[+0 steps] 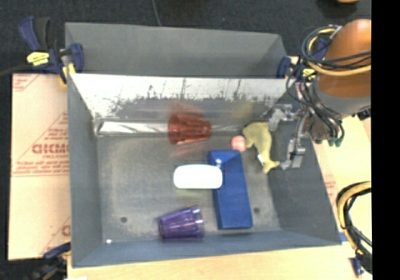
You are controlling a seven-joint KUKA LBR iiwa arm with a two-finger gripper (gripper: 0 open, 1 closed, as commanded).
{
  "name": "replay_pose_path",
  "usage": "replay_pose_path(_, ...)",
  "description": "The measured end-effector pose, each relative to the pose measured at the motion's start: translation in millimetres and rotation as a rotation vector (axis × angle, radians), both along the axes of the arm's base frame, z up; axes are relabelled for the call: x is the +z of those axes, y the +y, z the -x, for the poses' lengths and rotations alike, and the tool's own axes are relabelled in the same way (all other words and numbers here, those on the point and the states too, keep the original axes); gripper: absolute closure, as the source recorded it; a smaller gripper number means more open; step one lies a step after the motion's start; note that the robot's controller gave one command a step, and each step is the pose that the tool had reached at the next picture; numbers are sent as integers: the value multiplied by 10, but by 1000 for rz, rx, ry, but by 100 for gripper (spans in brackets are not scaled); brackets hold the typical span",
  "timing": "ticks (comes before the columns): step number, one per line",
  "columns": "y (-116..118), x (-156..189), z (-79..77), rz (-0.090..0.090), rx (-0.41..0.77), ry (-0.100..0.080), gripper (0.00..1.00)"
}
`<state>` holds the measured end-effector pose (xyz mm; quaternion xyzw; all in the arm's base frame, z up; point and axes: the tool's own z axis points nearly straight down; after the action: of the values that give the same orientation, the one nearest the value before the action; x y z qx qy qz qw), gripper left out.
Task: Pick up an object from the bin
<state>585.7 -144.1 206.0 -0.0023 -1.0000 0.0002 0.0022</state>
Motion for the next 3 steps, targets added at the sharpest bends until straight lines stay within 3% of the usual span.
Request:
replay_pose_path(1,10,50,-17,2,5,-8,0)
replay_pose_path(2,544,-860,-113,2,57,-13,0)
replay_pose_path(3,899,-783,-2,8,297,-18,0)
